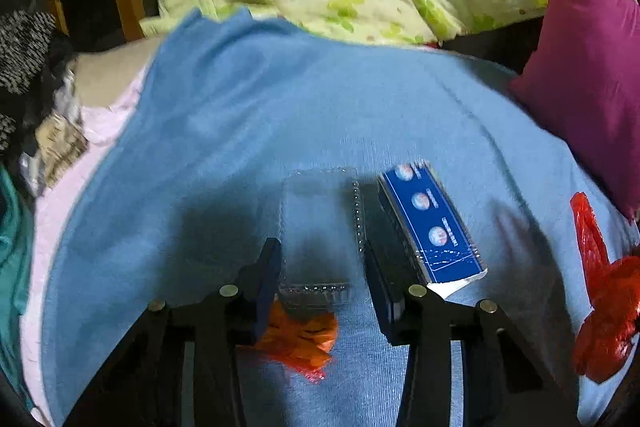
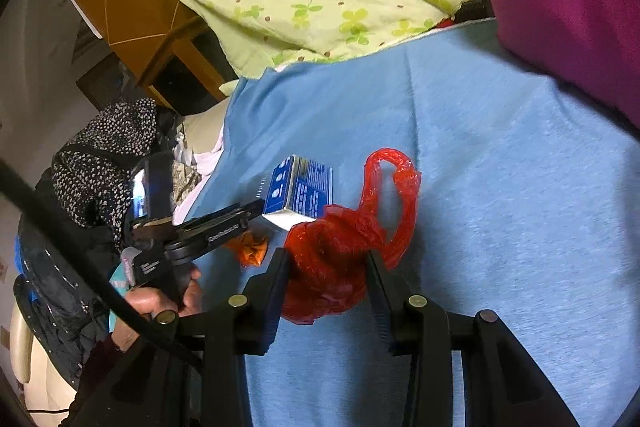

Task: Collect trash
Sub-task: 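Grasp the red mesh bag with the right tool while the left tool reaches the clear container, then close the left tool on the clear plastic container while the right tool holds the mesh bag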

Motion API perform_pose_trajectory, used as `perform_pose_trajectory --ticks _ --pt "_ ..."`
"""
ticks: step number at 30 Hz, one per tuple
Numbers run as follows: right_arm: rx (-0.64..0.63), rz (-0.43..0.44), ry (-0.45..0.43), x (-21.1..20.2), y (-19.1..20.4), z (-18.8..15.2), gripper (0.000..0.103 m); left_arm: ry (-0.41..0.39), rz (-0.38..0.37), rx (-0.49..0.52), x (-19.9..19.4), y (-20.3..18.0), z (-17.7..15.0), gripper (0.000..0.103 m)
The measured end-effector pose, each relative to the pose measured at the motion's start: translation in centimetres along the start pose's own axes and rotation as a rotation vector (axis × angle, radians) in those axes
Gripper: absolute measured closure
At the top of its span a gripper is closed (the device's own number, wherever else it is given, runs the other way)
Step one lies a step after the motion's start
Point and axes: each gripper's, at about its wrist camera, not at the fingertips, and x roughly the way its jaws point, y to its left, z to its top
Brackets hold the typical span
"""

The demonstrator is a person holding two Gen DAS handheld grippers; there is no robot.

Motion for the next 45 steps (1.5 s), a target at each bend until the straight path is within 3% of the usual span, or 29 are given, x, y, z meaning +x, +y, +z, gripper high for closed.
perform_pose_trajectory --ticks 7,18,33,45 --pt "-0.016 0.002 -0.067 -2.3 -0.3 0.4 0.062 -0.141 0.040 0.013 -6.4 -0.8 0.2 0.059" --pt "-0.120 -0.005 -0.246 -8.7 1.7 -0.5 0.062 -0.338 0.067 0.172 -17.4 -8.8 -2.6 0.059" --pt "-0.141 -0.051 -0.434 -22.9 2.4 -5.0 0.062 -0.459 0.035 0.279 -28.7 -16.4 -6.8 0.059" --pt "-0.135 -0.062 -0.516 -29.0 2.6 -7.4 0.062 -0.505 0.021 0.317 -33.3 -19.1 -8.2 0.059"
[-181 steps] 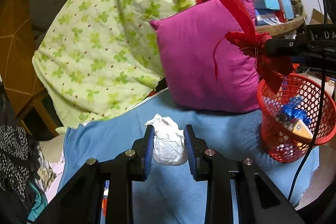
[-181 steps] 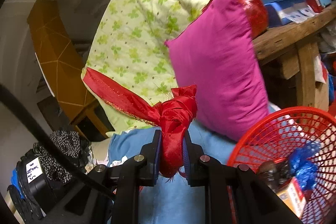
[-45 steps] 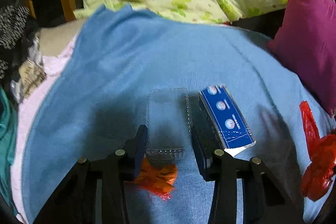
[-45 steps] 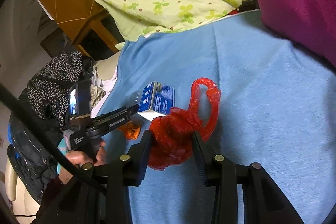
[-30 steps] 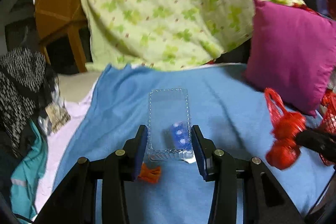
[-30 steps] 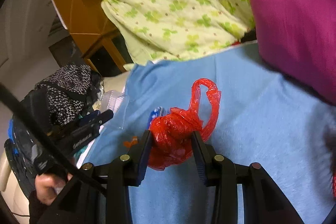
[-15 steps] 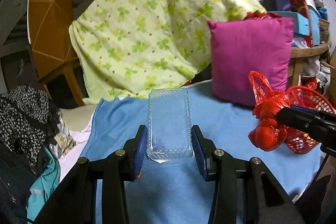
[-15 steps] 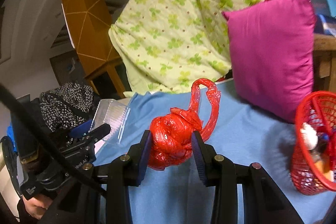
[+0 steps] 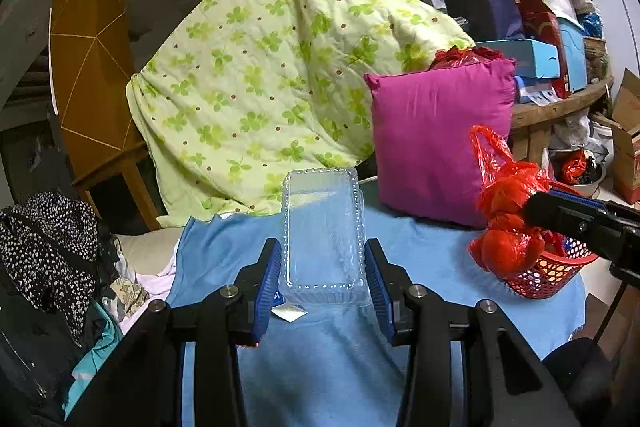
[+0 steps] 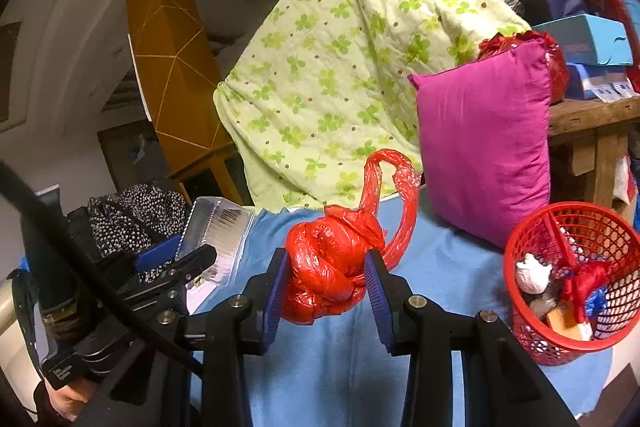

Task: Collect trash
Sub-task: 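Carry the clear container and red mesh bag with both tools to the red basket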

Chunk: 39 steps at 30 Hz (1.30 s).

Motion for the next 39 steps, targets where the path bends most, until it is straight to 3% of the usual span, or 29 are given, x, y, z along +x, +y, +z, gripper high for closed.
perform_pose_trajectory --ticks 24,39 --pt "0.073 -0.021 -0.075 -4.0 -3.5 0.2 0.062 -0.025 -0.030 0.101 -1.4 -5.2 1.7 0.059" --pt "0.136 -0.054 -0.086 -4.7 -7.1 -0.1 0.062 -0.016 -0.063 0.154 0.1 -8.5 2.5 0.059"
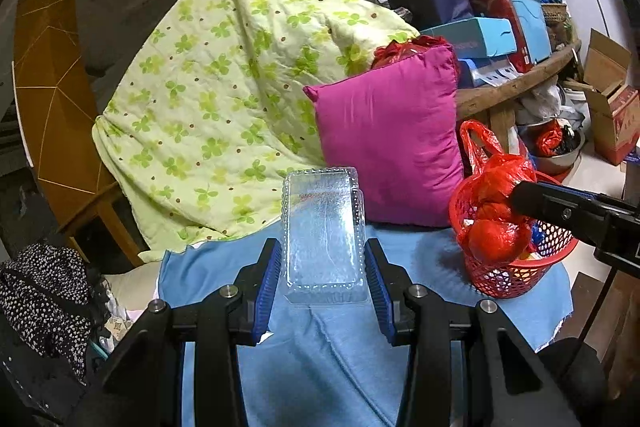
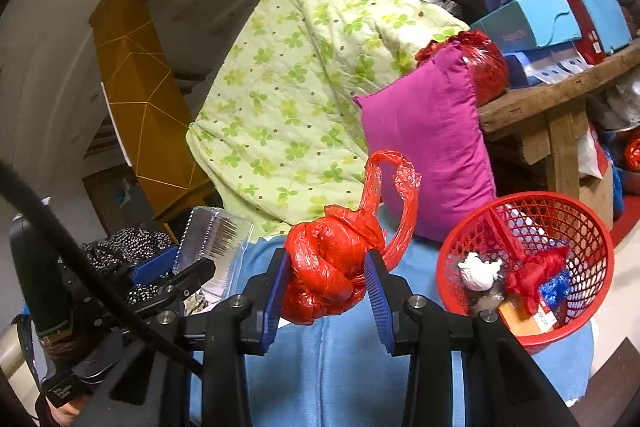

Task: Collect trash
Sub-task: 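Carry the clear container and red mesh bag with both tools to the red basket, then open both tools to drop the container and mesh bag into the basket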

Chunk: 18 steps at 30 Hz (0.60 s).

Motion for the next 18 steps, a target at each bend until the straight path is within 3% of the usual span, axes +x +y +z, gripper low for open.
perform_pose_trajectory --ticks 5,15,18 --pt "0.031 -0.028 -0.008 -0.1 -1.9 0.1 0.062 0.003 -0.032 0.006 1.3 -1.4 0.4 0.059" --pt "0.121 -0.169 -0.048 -1.8 -8.5 1.2 0.062 0.072 -0.414 -0.137 7.6 -5.3 2.2 0.058" --pt "0.169 -0.219 -0.045 -1.9 -11.2 1.4 0.062 0.100 -0.484 -0.149 9.6 -7.2 2.8 0.058"
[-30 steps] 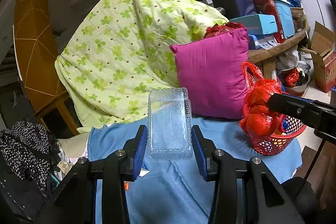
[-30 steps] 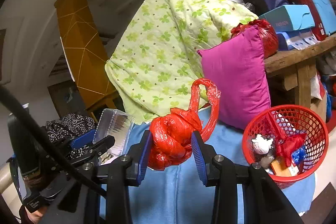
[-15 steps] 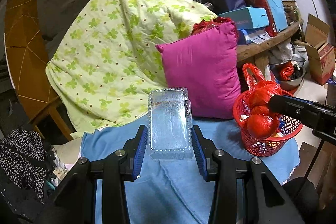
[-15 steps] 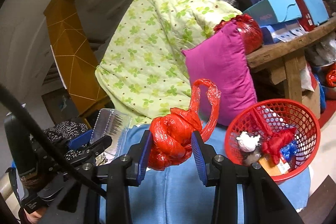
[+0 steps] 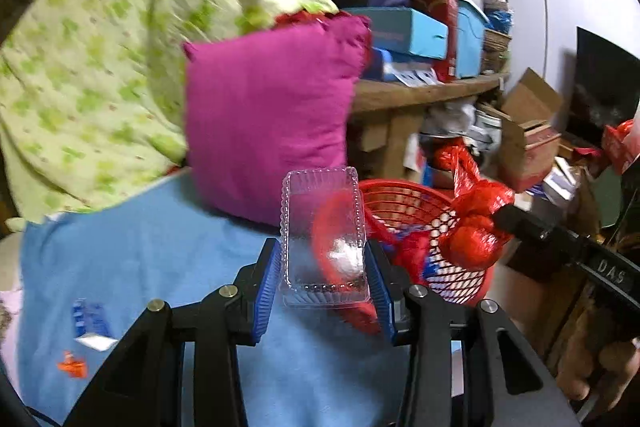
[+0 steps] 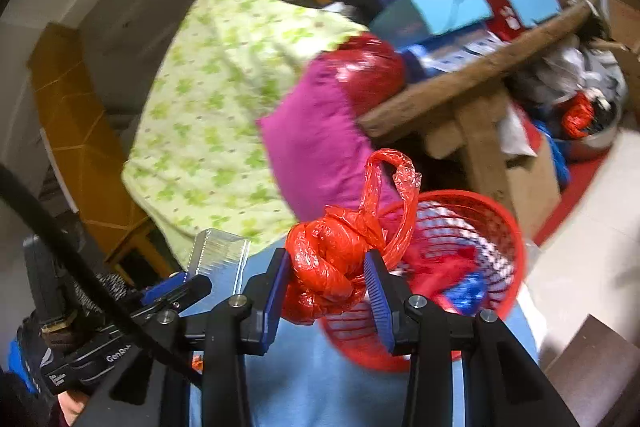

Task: Collect trash
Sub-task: 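Open both tools to drop the container and mesh bag into the basket, then move both tools back over the blue cloth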

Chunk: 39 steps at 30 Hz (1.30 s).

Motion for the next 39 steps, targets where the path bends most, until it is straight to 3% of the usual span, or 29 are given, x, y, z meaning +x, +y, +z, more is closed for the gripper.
perform_pose_trajectory --ticks 4,14,17,19,26,31,39 --pt "0.063 -0.047 0.021 1.1 -2.7 0.2 0.062 0.040 -0.077 0.023 3.2 -1.6 0.3 0.058" --pt "0.095 -0.115 0.066 2.8 -5.9 -0.8 0.057 0.103 -0.165 0.070 7.2 -4.1 -0.8 0.056" --pt "0.113 -0.117 0.068 3.1 -6.3 -0.9 0.052 0.102 -0.170 0.049 7.4 -3.5 -1.0 0.041" --pt "0.120 -0.116 0.063 3.1 -6.4 -0.9 0.043 0.088 -0.163 0.033 6.9 -2.7 -1.2 0.039" --pt "0.086 -0.092 0.040 3.4 -4.3 -1.0 0.042 0.053 -0.070 0.004 3.8 1.3 -2.5 0.039" --pt "0.004 -0.053 0.034 4.6 0.1 -1.0 0.042 0.040 0.024 -0.036 1.2 5.3 -3.5 0.039" --pt "-0.084 0.018 0.098 8.3 6.9 -2.9 0.042 0.003 0.198 -0.054 -2.6 11.0 -5.3 0.039"
